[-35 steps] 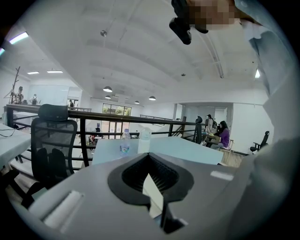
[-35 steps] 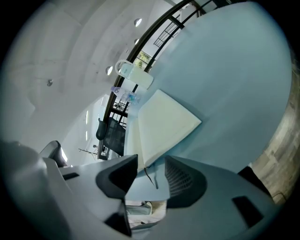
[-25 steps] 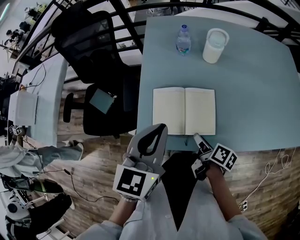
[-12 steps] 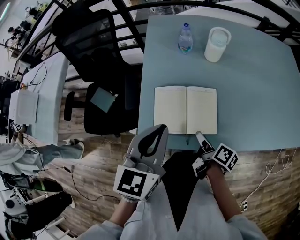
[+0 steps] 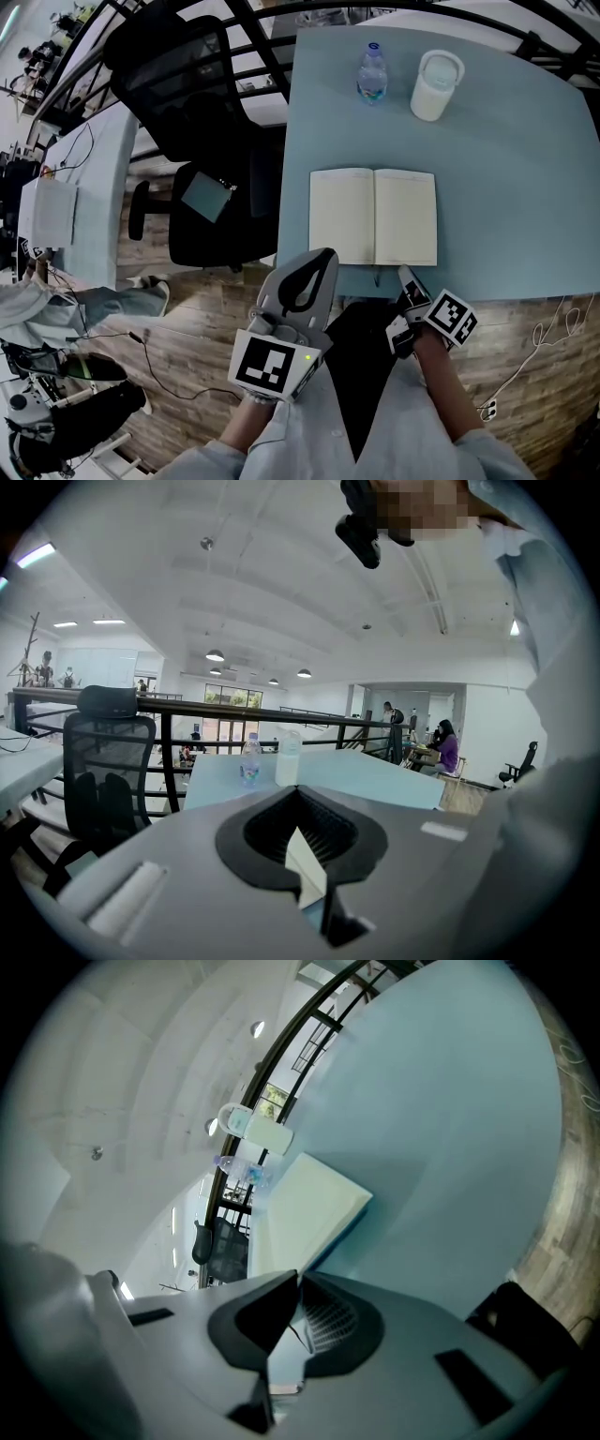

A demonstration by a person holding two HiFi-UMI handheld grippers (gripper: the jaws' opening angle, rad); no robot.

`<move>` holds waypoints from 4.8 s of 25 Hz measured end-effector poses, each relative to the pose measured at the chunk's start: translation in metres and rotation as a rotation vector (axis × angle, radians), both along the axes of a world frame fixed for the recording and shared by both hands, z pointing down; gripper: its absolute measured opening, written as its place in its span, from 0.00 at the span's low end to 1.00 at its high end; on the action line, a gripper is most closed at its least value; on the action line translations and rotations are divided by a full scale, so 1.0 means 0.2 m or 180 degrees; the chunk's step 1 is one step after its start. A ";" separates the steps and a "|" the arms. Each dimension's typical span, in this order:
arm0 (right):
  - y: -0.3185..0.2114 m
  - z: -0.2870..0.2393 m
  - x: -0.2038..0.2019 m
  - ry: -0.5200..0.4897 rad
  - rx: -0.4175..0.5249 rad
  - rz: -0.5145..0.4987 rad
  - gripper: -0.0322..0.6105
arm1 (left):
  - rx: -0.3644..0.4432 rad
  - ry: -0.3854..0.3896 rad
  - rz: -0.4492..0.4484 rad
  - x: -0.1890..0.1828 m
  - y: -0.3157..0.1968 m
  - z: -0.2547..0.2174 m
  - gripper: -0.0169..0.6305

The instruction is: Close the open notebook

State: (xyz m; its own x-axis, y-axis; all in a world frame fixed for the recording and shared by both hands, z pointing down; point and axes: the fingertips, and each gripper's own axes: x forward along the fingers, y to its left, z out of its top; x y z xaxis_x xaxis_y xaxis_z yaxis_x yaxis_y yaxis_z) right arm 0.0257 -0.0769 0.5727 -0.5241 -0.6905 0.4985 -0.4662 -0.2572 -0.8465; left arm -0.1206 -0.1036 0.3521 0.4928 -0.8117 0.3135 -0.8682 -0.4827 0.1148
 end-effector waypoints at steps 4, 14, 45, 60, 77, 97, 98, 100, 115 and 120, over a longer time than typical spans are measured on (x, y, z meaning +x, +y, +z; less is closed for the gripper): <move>0.00 -0.01 0.00 0.0063 0.0057 -0.0030 0.06 | -0.0023 0.0011 -0.0003 0.00 0.01 0.01 0.03; 0.00 -0.06 -0.01 0.0354 0.0293 -0.0239 0.05 | -0.0104 0.0045 -0.0028 -0.01 0.01 0.02 0.03; 0.00 -0.21 -0.19 0.1207 0.0995 -0.1297 0.05 | -0.0653 -0.0217 0.1203 0.39 0.09 0.33 0.14; 0.02 -0.24 -0.22 0.1725 0.1527 -0.1901 0.05 | -0.1269 -0.0058 0.2279 0.73 0.14 0.57 0.28; 0.03 -0.25 -0.27 0.2149 0.2029 -0.2499 0.05 | -0.1171 -0.0366 0.2233 0.78 0.15 0.68 0.29; 0.02 -0.31 -0.32 0.2556 0.2376 -0.2889 0.05 | -0.0861 -0.0685 0.1900 0.69 0.13 0.64 0.29; 0.02 -0.31 -0.33 0.2570 0.2394 -0.2920 0.05 | -0.0811 -0.0721 0.1853 0.68 0.13 0.63 0.29; 0.03 -0.31 -0.34 0.2614 0.2448 -0.2993 0.05 | -0.0703 -0.0773 0.1689 0.67 0.10 0.62 0.29; 0.04 -0.31 -0.34 0.2536 0.2454 -0.3055 0.05 | -0.0622 -0.0535 0.1296 0.60 0.11 0.57 0.13; 0.04 -0.35 -0.31 0.2512 0.2496 -0.3032 0.05 | -0.0749 -0.0454 0.1179 0.57 0.12 0.59 0.10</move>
State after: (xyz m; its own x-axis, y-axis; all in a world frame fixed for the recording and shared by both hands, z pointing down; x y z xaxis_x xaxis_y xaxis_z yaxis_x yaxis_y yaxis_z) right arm -0.0370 -0.0687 0.5033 -0.7027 -0.4702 0.5340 -0.5916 0.8031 -0.0713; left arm -0.0067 -0.0796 0.4695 0.6749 -0.4877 0.5538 -0.6572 -0.7386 0.1504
